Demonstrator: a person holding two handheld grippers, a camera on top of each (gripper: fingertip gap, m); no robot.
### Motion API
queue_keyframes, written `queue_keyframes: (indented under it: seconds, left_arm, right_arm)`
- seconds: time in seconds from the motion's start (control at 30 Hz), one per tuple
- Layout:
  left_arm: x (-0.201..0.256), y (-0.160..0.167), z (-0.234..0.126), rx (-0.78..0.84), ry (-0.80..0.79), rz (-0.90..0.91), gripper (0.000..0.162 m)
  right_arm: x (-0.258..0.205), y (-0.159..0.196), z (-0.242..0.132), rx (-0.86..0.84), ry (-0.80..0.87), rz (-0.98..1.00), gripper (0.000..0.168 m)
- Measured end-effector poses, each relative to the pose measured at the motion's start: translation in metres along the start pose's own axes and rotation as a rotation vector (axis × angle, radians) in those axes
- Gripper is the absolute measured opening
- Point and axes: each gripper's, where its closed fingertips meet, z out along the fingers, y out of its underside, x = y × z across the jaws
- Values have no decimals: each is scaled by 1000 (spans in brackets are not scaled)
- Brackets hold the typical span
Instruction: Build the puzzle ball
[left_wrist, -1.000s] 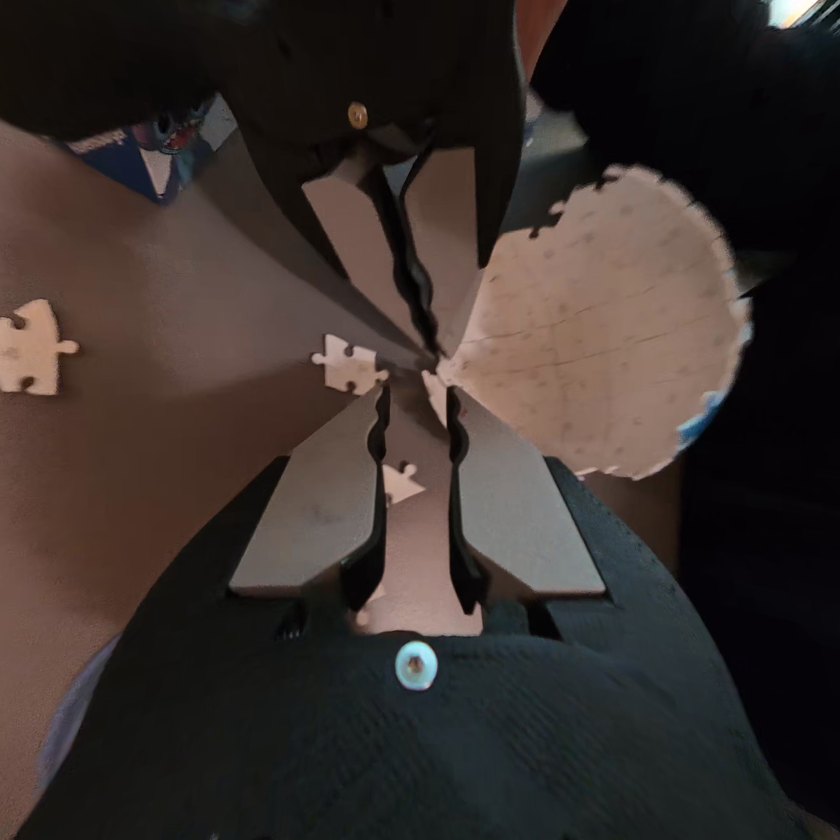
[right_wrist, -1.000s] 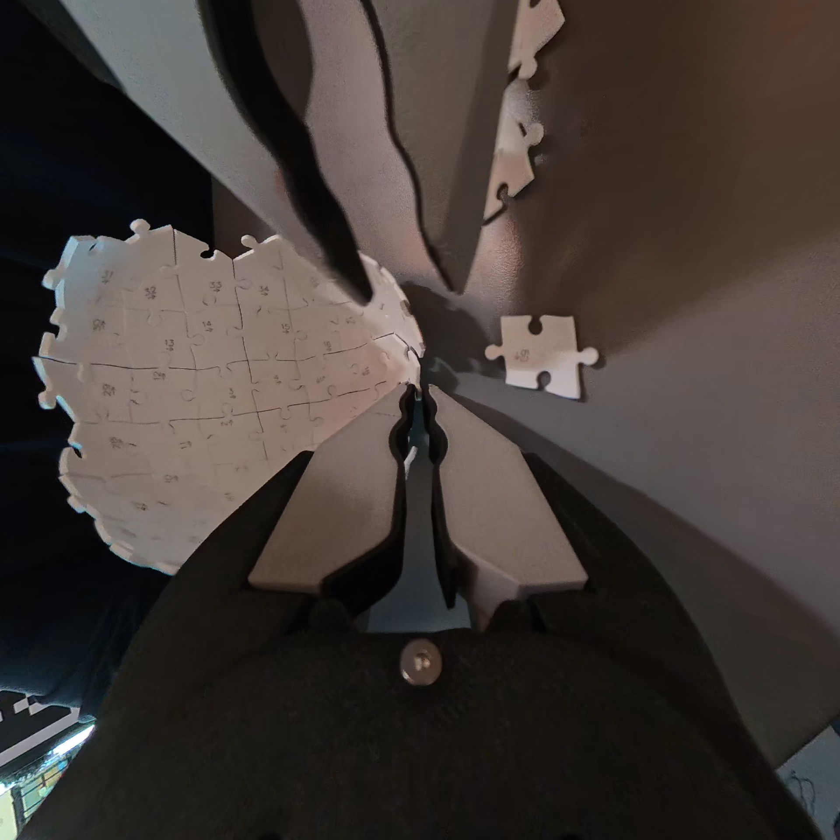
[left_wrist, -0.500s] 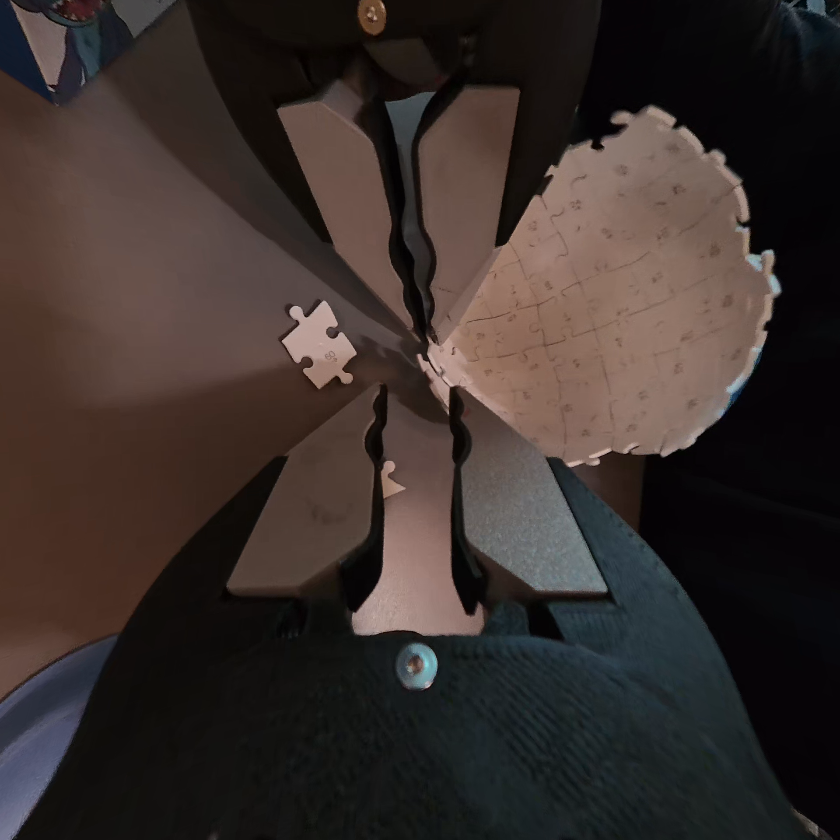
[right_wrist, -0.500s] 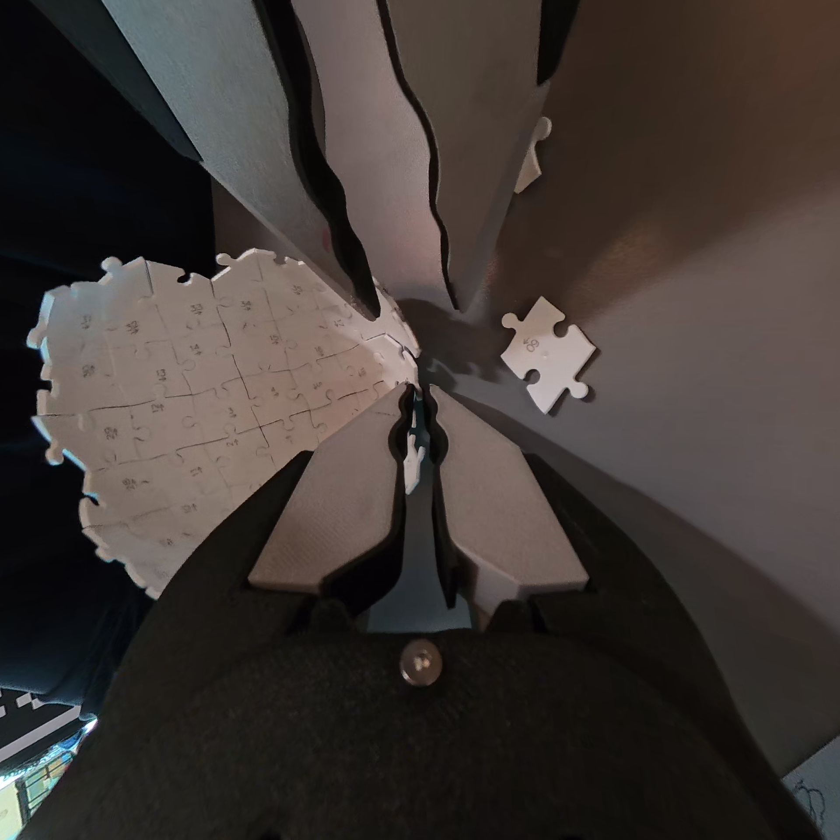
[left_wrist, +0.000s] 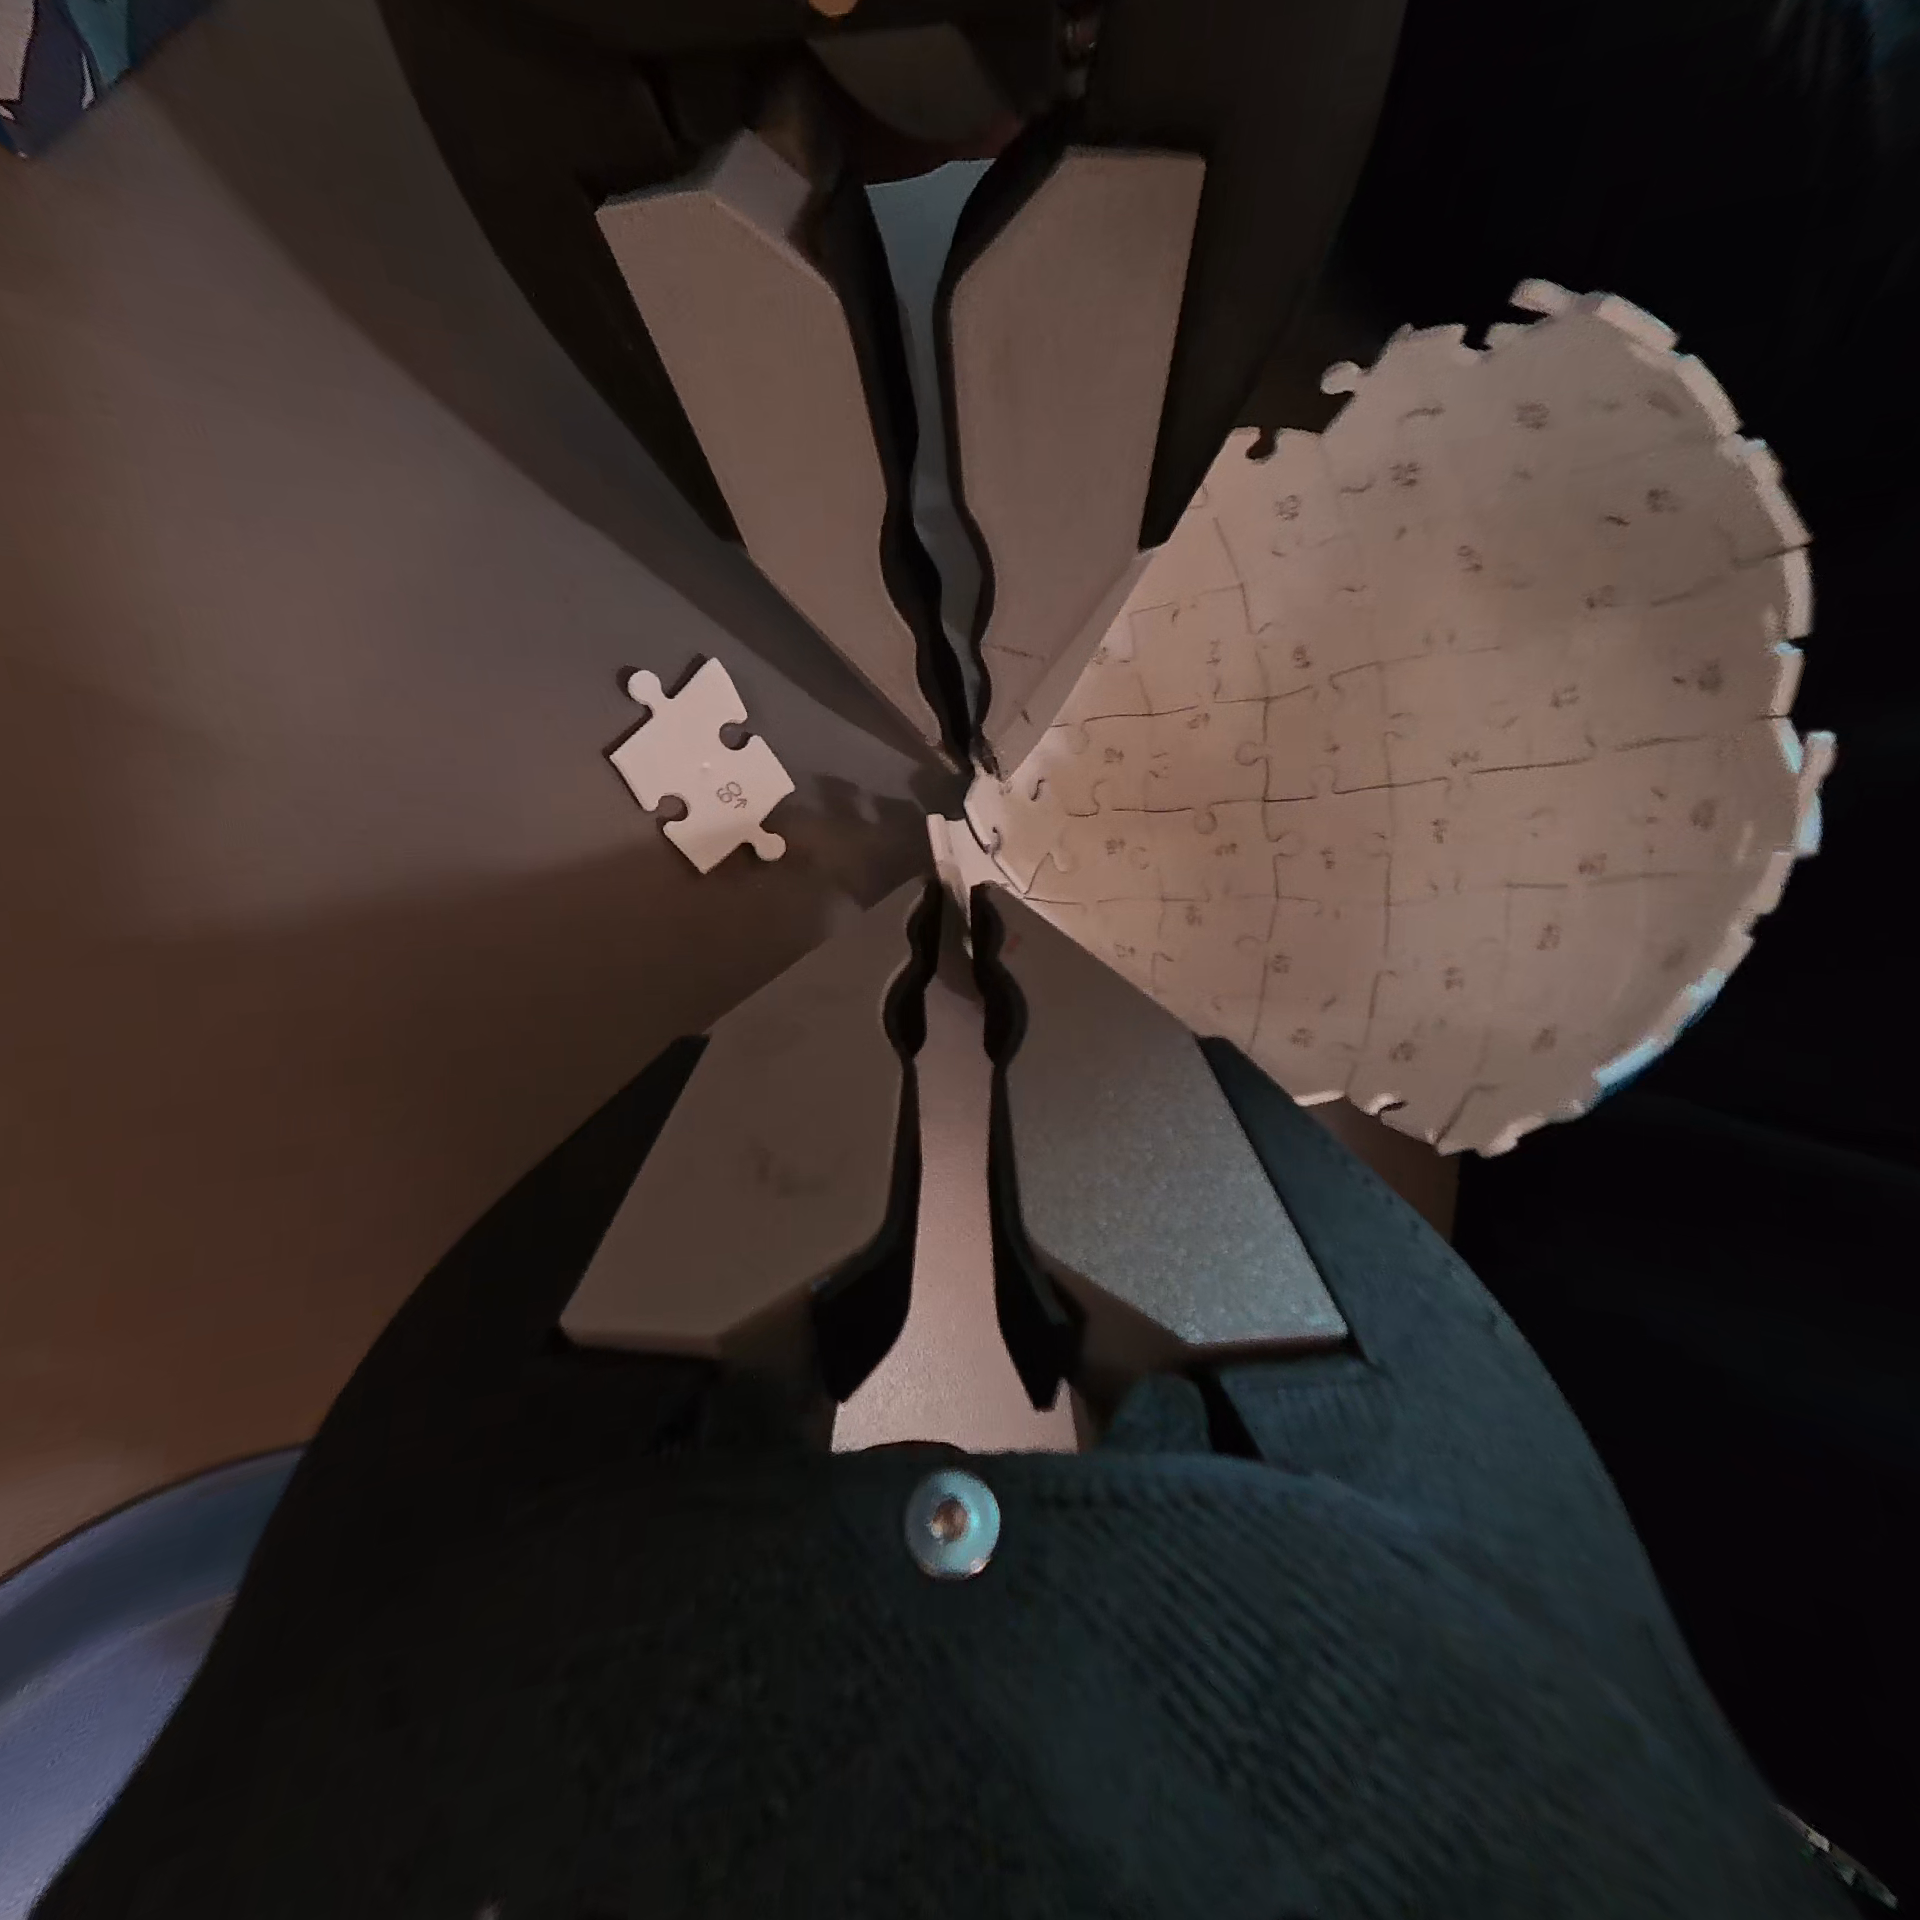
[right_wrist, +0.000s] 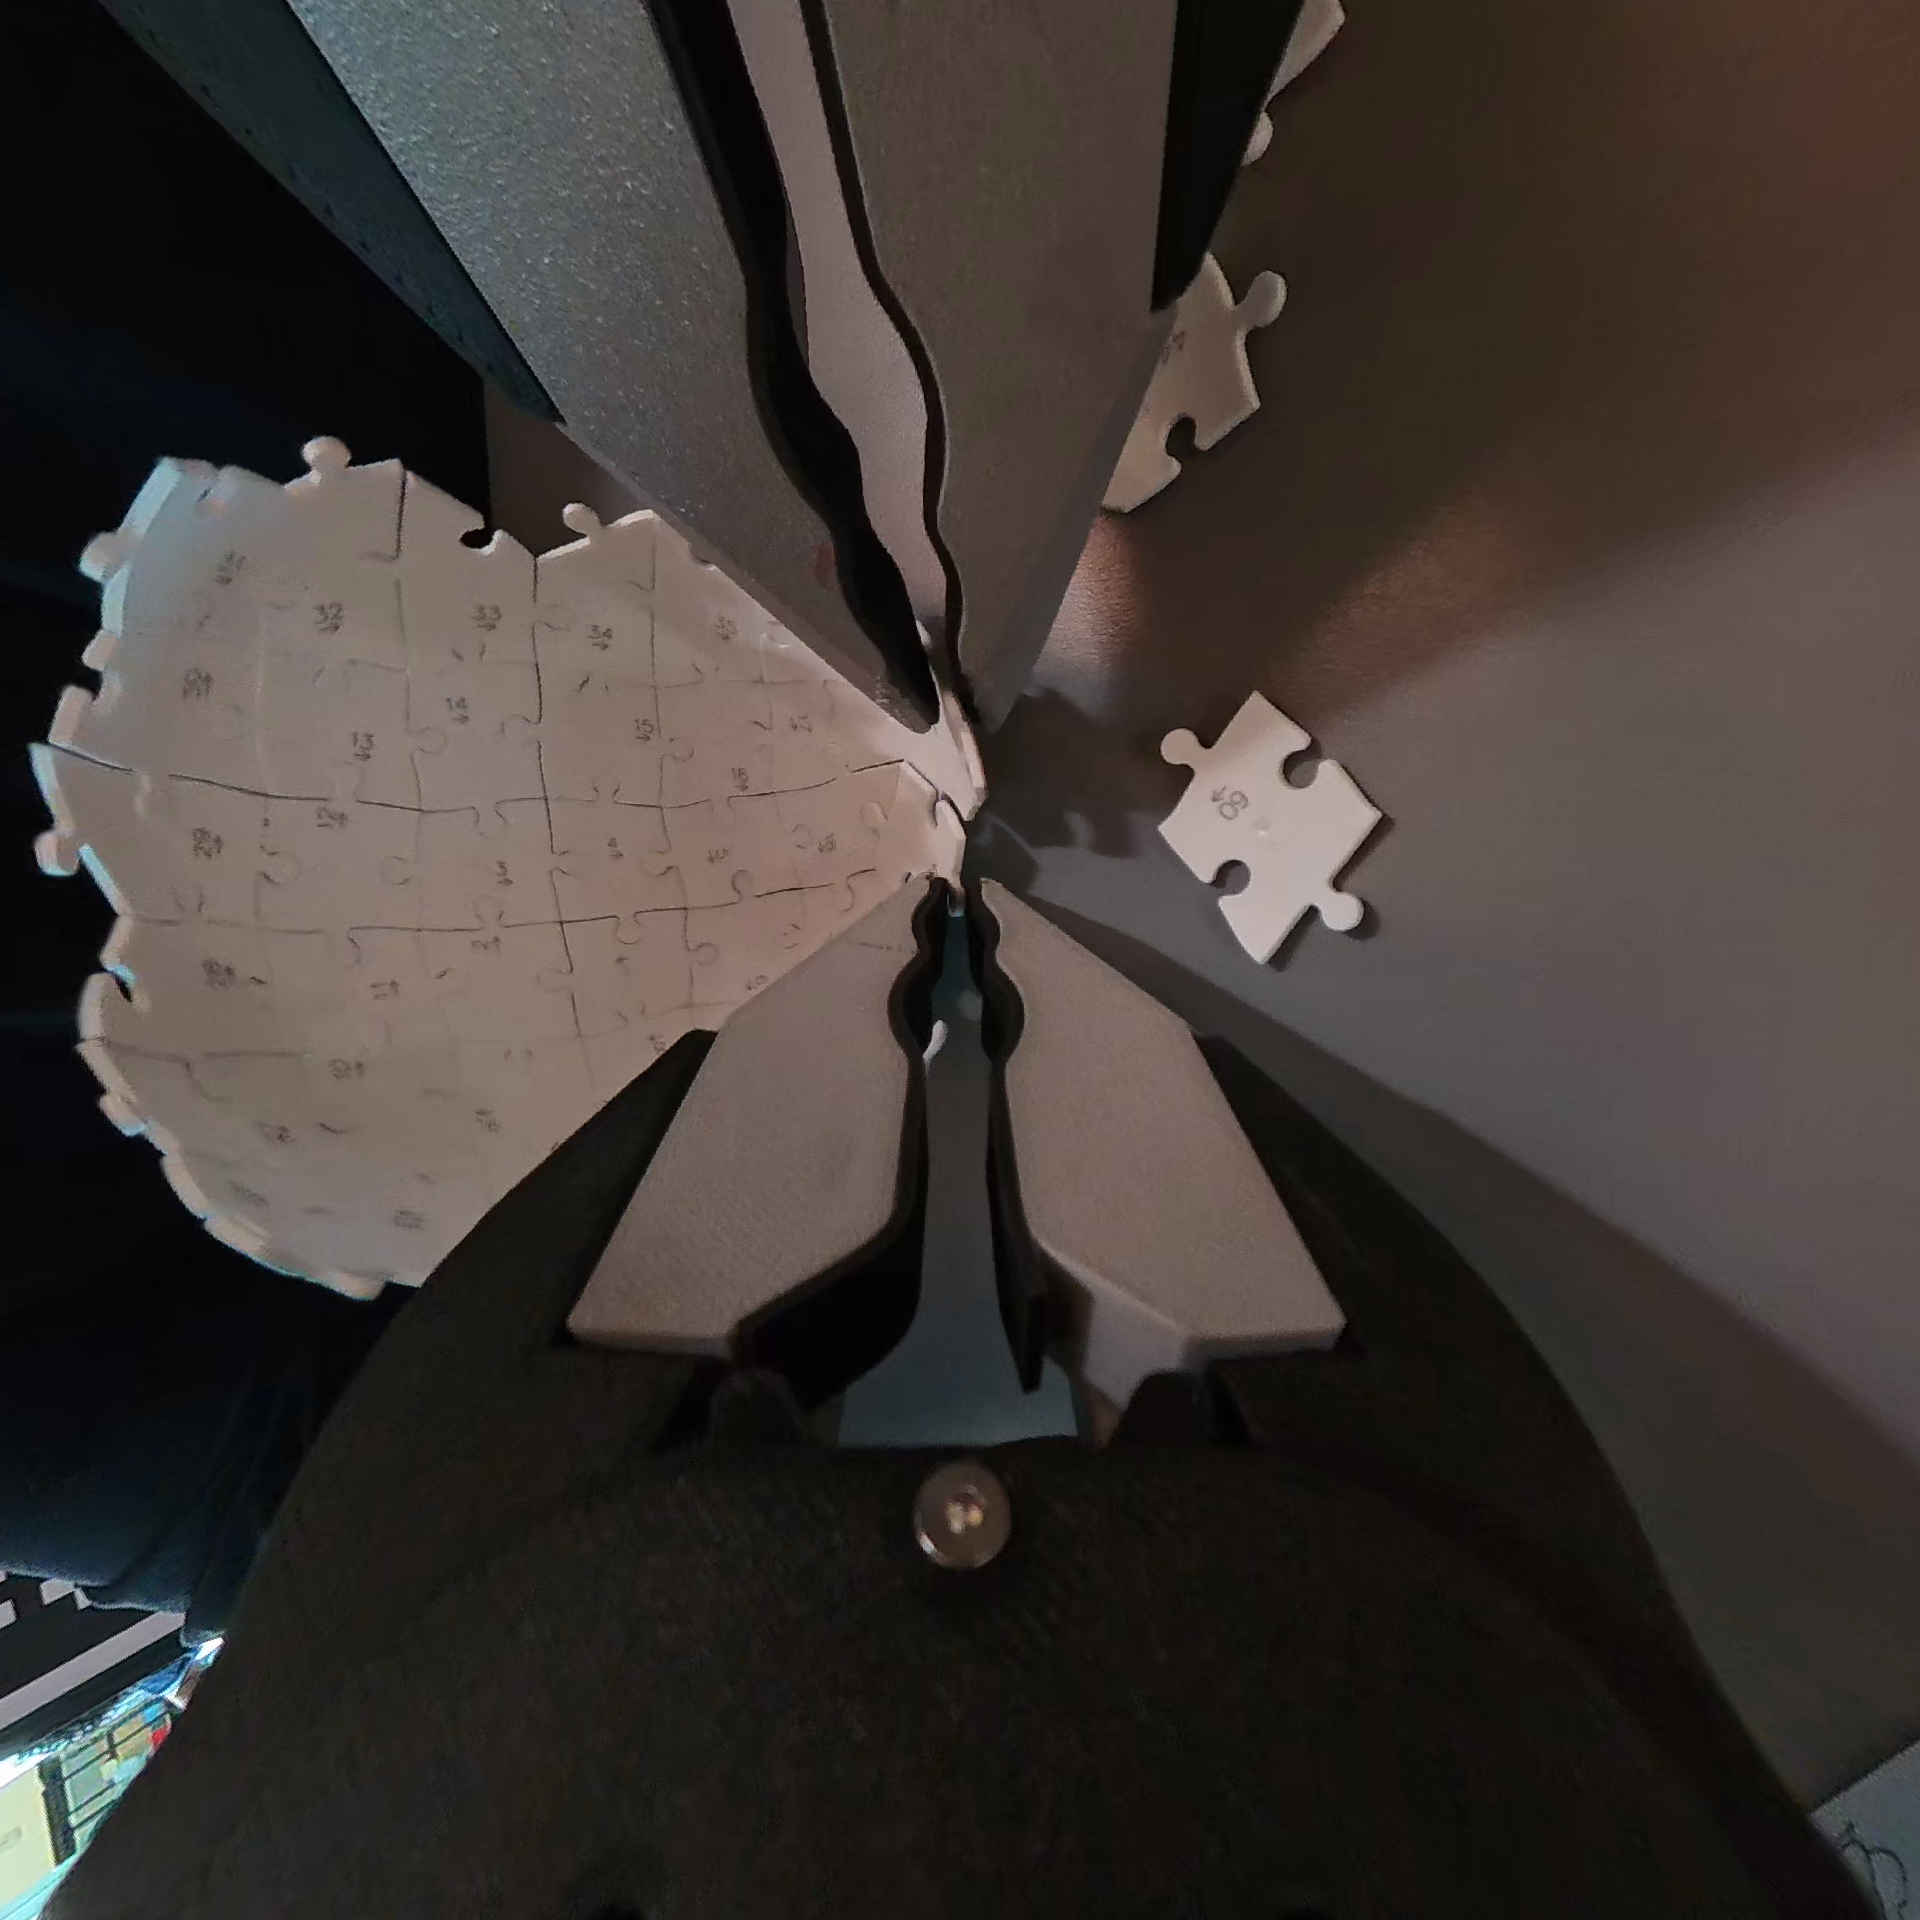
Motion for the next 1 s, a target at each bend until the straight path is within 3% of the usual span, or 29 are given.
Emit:
queue_keyframes:
  seconds: [1.0]
  left_arm:
    - [-3,4,8,-1,-46,-1,5]
  right_arm:
    - [-4,4,8,-18,11,-24,2]
